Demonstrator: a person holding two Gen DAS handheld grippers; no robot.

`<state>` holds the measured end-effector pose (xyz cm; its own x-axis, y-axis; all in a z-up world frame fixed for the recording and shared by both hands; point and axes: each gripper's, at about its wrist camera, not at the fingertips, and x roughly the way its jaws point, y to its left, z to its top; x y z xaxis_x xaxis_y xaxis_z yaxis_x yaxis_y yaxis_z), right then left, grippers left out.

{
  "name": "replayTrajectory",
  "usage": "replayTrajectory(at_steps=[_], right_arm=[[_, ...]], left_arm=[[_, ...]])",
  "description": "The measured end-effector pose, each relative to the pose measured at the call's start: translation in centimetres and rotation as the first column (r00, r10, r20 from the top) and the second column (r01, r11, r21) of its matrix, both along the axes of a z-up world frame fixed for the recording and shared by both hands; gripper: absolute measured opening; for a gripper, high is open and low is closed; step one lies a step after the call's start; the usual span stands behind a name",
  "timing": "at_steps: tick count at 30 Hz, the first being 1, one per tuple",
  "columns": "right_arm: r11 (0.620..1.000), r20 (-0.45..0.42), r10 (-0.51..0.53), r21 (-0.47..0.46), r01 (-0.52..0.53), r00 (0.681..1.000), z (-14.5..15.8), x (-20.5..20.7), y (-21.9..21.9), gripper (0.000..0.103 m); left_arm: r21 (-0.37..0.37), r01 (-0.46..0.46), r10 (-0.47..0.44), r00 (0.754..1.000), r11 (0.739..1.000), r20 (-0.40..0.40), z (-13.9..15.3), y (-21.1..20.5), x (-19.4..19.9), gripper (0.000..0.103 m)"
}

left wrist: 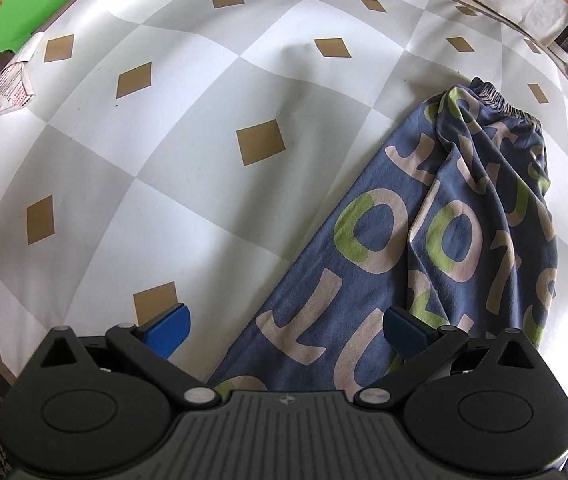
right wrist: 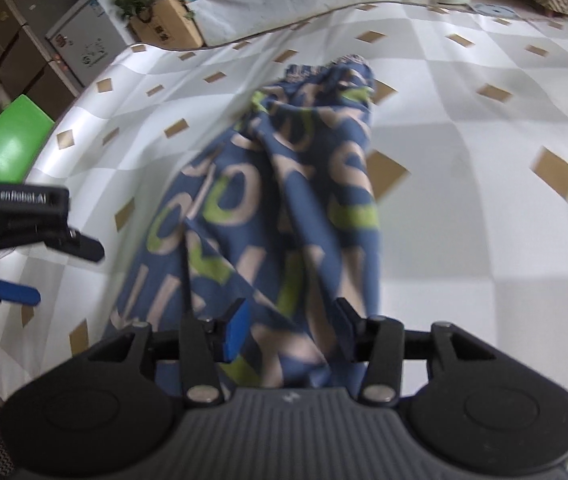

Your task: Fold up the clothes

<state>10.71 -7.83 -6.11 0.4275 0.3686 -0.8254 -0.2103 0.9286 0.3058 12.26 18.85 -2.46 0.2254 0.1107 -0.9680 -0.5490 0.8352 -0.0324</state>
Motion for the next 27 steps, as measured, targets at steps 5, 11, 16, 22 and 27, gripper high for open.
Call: replayTrajectory(at_steps=[5,11,16,22,27], right_arm=[[0.999,-0.017,-0.025,-0.038,0.024,1.0,-0.4,-2.3,-0.8,0.045],[0.996,-0.017,-0.019,-0.09,0.017,1.0,-0.9,-3.9,-0.7,0.046],[0.99,-0.026,-0.012,-0.14,0.009,1.0,-1.6,-4.5,-0.2,0.048],[0.978,0.019,0.042,-0.206,-0.037,0.999,-1.9,-5.7,0.9,0.052],[0.974,0.039,0.038,-0.225,-0.028,0.999,-1.9,-6.5,0.9,0.03]], left_arm=[[0.007,0.016,-0.016,1.0,1.0,-0.012,-0.3,-0.2,-0.3,0.103],[0.018,0.046,-0.046,0.999,0.999,-0.018,-0.3,-0.7,-0.7,0.103],[0.018,0.05,-0.049,0.999,0.999,-0.023,-0.3,-0.7,-0.9,0.103],[0.021,0.05,-0.049,0.999,0.999,-0.021,0.1,-0.6,-1.1,0.103],[0.025,0.037,-0.037,0.999,0.999,-0.012,0.7,-0.1,-1.6,0.103]])
